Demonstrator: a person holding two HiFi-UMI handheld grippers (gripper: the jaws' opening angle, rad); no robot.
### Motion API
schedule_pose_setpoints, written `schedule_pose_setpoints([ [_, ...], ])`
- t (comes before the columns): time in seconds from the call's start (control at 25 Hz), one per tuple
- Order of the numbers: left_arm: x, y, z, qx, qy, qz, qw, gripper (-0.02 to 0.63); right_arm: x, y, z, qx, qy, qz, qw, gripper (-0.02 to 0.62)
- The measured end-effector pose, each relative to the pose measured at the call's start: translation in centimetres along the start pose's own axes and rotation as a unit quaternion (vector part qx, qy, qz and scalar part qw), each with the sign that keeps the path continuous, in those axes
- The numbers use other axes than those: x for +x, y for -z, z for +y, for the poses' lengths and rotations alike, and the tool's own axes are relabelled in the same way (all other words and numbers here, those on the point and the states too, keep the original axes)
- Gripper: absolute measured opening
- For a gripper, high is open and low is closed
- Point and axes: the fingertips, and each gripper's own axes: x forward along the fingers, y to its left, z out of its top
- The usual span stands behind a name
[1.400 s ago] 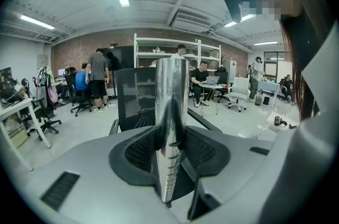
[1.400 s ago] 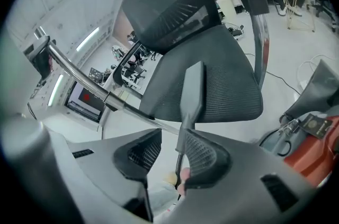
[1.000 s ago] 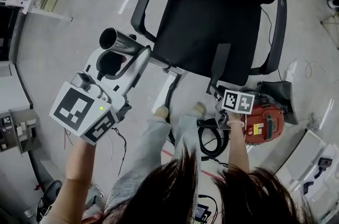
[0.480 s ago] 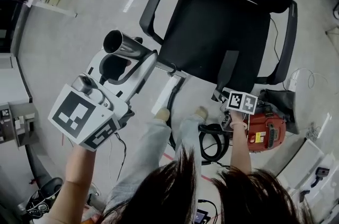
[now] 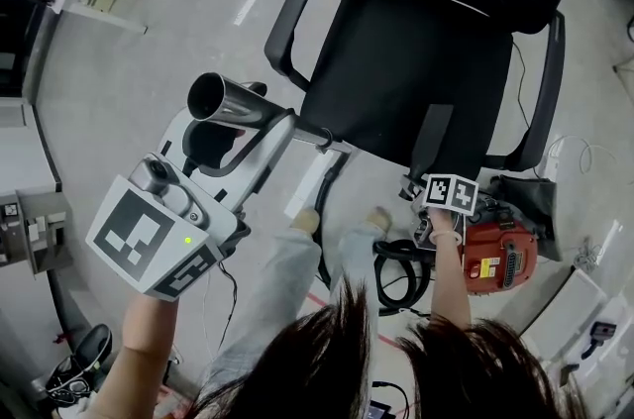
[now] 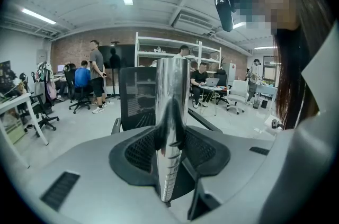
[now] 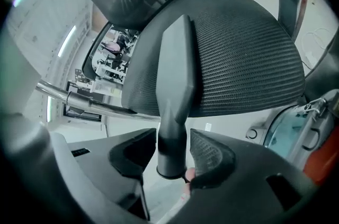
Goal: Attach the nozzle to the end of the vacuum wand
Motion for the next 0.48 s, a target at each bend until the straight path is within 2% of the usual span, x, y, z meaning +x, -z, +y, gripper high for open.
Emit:
schedule_pose_setpoints([
  [0.36,0.5,-0.7,0.0,-0.011,0.008,-0.014,0.9998,0.153,1.3,-0.2,-0.6,0.017,0.008,0.015,1.0,0.19],
  [0.48,0.7,-0.7,0.0,-0.012,0.007,-0.014,0.9998,0.153,1.4,-0.3,-0.4,0.018,-0.001,0.011,1.0,0.19],
])
